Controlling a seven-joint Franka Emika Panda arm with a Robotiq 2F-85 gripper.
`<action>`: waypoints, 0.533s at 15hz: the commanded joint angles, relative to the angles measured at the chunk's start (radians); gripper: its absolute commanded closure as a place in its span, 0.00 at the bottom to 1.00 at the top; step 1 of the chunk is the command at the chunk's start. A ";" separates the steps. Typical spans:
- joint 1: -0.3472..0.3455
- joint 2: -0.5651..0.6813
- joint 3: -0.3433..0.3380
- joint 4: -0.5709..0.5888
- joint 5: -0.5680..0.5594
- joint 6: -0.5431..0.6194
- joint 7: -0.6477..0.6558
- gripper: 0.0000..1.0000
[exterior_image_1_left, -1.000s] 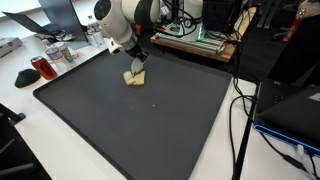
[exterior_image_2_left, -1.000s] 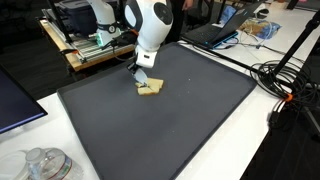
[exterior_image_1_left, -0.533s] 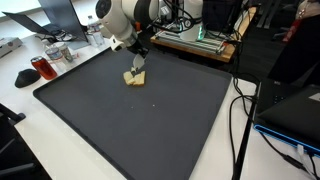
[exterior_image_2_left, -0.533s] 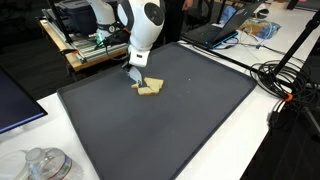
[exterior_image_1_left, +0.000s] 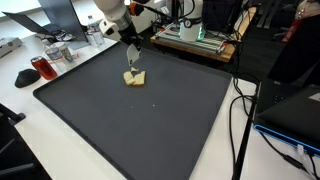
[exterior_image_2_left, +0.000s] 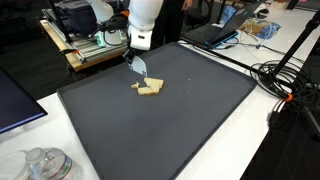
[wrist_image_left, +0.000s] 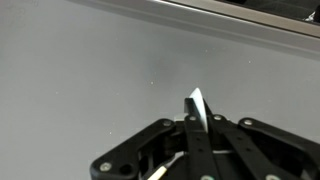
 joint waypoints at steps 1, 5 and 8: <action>0.021 -0.034 0.020 0.026 0.004 -0.035 0.015 0.99; 0.065 -0.018 0.032 0.069 -0.047 -0.049 0.093 0.99; 0.094 -0.007 0.040 0.104 -0.074 -0.074 0.146 0.99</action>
